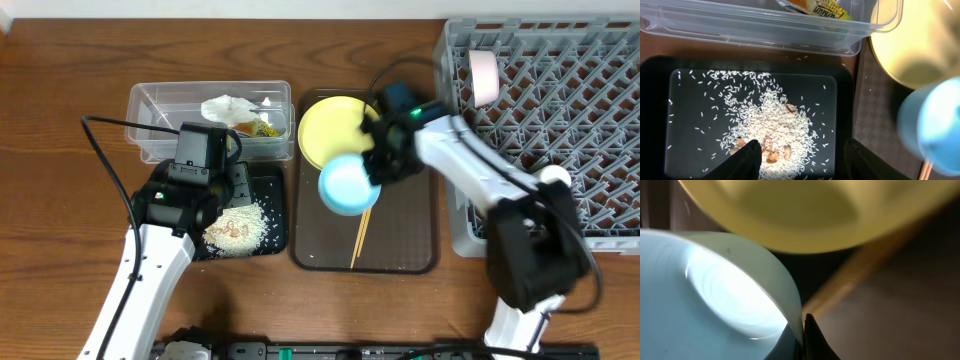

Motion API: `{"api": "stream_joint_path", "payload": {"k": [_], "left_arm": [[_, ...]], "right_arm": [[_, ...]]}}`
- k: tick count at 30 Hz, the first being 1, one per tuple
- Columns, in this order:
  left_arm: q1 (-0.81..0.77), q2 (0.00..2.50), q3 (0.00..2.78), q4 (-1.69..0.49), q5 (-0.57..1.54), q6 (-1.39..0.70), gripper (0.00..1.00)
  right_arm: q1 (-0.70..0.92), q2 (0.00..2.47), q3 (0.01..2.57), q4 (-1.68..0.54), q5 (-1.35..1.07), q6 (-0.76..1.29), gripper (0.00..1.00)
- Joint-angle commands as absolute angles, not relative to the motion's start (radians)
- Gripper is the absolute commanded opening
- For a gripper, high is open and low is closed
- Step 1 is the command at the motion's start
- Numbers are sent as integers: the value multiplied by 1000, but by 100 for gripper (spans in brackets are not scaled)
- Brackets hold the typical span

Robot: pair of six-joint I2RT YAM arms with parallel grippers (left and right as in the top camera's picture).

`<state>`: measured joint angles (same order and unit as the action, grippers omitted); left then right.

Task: Sort waste into correct bins and load items into the dishwasher rack
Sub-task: 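Carry the blue bowl with right gripper into the dish rack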

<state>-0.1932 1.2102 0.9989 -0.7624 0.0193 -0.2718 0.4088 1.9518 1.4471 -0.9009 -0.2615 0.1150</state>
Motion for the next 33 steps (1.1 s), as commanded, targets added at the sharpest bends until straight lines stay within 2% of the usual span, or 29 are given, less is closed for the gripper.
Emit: {"api": "stream_joint_path", "payload": {"k": [1,10,14,24,33], "left_arm": [[-190,1212,1005,-766,11,-263,56],[-190,1212,1005,-765,11,-263,57],[-190,1212,1005,-765,11,-263,57],[-190,1212,1005,-765,11,-263,56],[-190,1212,1005,-766,11,-263,56]], "right_arm": [[322,1800,1541,-882,-76,126,1],[136,1688,1559,-533,611,126,1],[73,1715,1557,-359,772,101,1],[-58,1876,1557,-102,865,18,1],[-72,2035,1557,72,929,-140,1]]}}
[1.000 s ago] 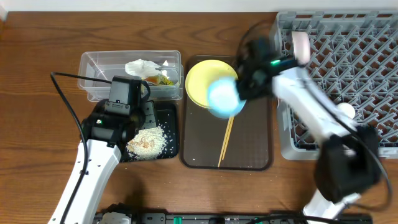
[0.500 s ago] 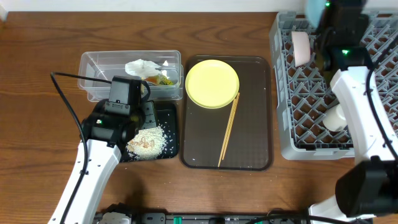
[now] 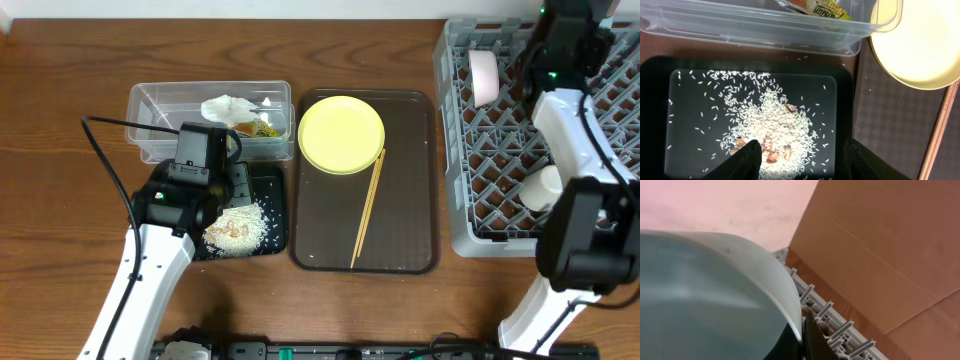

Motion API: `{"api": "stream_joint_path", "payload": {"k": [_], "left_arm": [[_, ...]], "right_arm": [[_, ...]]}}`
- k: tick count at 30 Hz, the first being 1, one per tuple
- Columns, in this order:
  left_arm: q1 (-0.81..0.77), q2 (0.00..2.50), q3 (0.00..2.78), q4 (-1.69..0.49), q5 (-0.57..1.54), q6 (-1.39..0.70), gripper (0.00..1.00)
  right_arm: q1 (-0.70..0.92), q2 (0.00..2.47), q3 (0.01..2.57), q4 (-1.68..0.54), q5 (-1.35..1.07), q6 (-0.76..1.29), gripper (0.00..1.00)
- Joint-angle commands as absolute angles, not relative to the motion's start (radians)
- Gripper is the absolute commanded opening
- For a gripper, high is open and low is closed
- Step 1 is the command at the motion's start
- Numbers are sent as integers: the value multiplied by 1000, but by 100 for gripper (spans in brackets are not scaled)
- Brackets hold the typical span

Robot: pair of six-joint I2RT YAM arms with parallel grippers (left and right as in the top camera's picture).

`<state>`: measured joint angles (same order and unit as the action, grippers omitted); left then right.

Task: Sort waste into correct bins and load items into the dishwasher rack
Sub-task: 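Carry the blue bowl with right gripper into the dish rack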

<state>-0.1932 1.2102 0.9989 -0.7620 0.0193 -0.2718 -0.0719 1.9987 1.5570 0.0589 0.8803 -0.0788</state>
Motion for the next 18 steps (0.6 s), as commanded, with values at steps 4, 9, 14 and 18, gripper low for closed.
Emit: {"api": "stream_joint_path", "payload": {"k": [4,9,14,18], "left_arm": [[-190,1212,1005,-766,11,-263,56],[-190,1212,1005,-766,11,-263,56],[-190,1212,1005,-766,11,-263,56],[-190,1212,1005,-766,11,-263,56]], "right_arm": [[-71,2085,1557,72,932,-139,1],[-69,2129,1557,72,940,-139,1],[-66,2146,1557,72,954,-138,1],[-64,2146,1557,99,991,-136,1]]}}
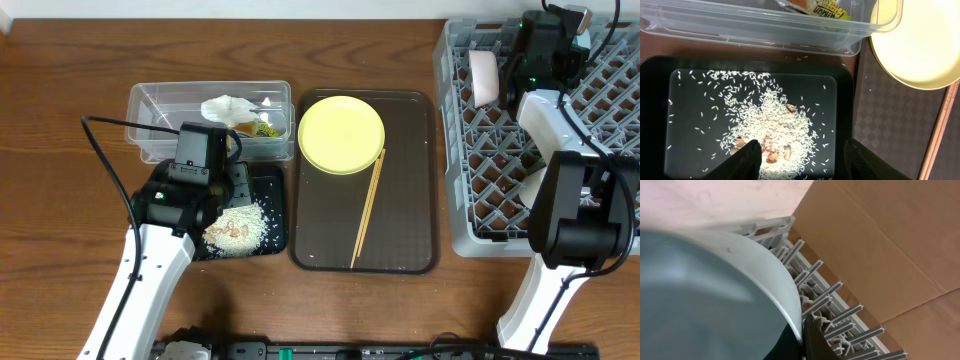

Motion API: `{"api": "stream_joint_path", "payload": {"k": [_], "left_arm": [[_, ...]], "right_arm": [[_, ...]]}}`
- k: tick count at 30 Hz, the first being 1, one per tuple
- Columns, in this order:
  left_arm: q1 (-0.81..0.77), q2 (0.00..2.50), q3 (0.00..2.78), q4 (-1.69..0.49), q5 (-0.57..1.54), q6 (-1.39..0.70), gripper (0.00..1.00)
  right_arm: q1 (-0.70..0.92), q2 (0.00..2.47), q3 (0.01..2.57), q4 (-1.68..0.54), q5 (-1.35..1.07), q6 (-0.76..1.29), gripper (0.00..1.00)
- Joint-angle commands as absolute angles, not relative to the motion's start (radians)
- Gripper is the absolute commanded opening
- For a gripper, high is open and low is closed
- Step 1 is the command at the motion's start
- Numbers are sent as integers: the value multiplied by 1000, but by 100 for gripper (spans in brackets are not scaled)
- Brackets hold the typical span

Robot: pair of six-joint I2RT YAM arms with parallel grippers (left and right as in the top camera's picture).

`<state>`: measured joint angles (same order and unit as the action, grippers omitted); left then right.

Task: Sort waste into correct bins and load items into the dishwasher rack
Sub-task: 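Carry the blue bowl with right gripper into the dish rack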

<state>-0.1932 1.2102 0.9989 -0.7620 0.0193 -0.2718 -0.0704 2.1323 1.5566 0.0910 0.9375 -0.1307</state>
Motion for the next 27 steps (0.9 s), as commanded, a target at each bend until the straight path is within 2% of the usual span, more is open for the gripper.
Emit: {"api": "stream_joint_path", "payload": {"k": [1,24,27], "left_arm": [[-190,1212,1005,-766,11,-263,56],[-190,1212,1005,-781,11,-263,57],[-190,1212,1005,-780,11,-263,57]], "right_arm": [[-64,2146,1557,102,992,-137,1],[-8,2202,1557,94,1097,-137,1],[-7,2197,1557,149,1119,-166,1]]}}
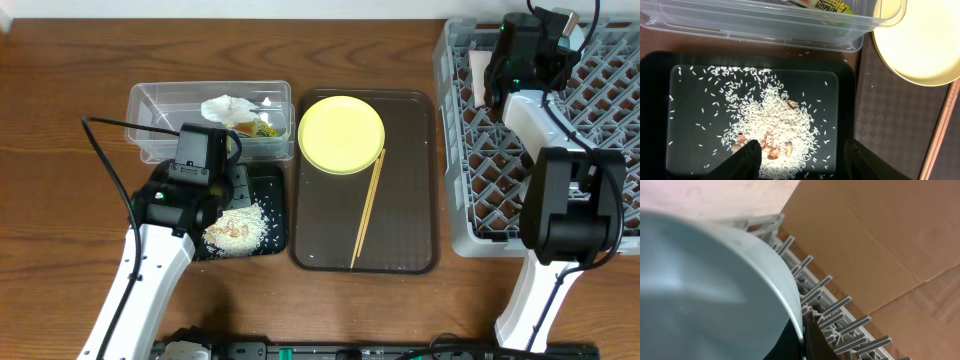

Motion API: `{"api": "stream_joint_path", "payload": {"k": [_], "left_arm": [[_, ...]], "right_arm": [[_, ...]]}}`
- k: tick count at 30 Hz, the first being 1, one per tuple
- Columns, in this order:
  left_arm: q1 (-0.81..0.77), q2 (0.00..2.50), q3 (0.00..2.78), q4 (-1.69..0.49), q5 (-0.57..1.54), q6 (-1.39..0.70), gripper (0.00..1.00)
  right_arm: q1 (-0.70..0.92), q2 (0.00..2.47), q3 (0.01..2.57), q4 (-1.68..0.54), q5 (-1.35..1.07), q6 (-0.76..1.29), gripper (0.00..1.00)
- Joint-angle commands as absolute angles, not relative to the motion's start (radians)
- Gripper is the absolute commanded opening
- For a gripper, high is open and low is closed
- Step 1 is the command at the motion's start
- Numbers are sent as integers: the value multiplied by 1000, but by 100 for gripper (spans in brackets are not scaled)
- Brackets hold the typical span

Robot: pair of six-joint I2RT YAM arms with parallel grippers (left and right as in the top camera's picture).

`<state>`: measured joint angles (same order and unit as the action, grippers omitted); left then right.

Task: Sort waste into correct bins and load items into the dishwasher rack
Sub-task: 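Carry the blue bowl with right gripper into the dish rack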

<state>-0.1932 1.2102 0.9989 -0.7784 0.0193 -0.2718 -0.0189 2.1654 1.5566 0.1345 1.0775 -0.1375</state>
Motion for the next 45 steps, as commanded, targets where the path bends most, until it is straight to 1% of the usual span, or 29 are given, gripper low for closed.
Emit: {"api": "stream_joint_path", "payload": {"k": [1,4,7,10,17,22,23,24,25,26,29,33,36,38,41,43,45], "left_arm": [[-190,1212,1005,-781,11,-263,57],[-190,1212,1005,-781,11,-263,57],[-190,1212,1005,-781,11,-263,57],[-190,1212,1005,-781,11,-263,57],[-190,1212,1005,-781,11,-263,57],[-190,1212,1005,-781,11,-263,57],[-190,1212,1005,-781,11,-263,57],[-190,1212,1005,-780,11,-263,57],[-190,1212,1005,-780,11,-263,57],[-190,1212,1005,-780,11,-263,57],[-190,1212,1005,-780,11,-263,57],[-190,1212,1005,-780,11,-263,57],[-190,1212,1005,-780,11,-263,57],[-190,1212,1005,-780,11,-263,57],[-190,1212,1005,-780,11,-263,57],[-190,1212,1005,-780,11,-263,57],[-190,1212,1005,-780,10,-263,57]], "right_arm": [[-7,2196,1557,191,1123,-213,1],[-6,2196,1557,288,1131,-331,1],[-6,2196,1557,301,1128,-353,1],[-3,2200,1557,262,1118,-342,1],[6,2209,1557,131,1085,-212,1],[27,2209,1557,-7,915,-197,2],[33,2209,1557,-39,887,-188,4],[38,2209,1557,-70,860,-171,10],[42,2205,1557,-105,836,-146,19],[46,2202,1557,-134,819,-121,23],[49,2167,1557,-223,758,-52,27],[46,2087,1557,-311,654,-30,48],[45,2008,1557,-392,587,-30,59],[45,1962,1557,-446,515,-30,62],[49,1896,1557,-544,371,-30,63],[56,1857,1557,-623,241,-29,63],[67,1821,1557,-715,66,19,63]]}}
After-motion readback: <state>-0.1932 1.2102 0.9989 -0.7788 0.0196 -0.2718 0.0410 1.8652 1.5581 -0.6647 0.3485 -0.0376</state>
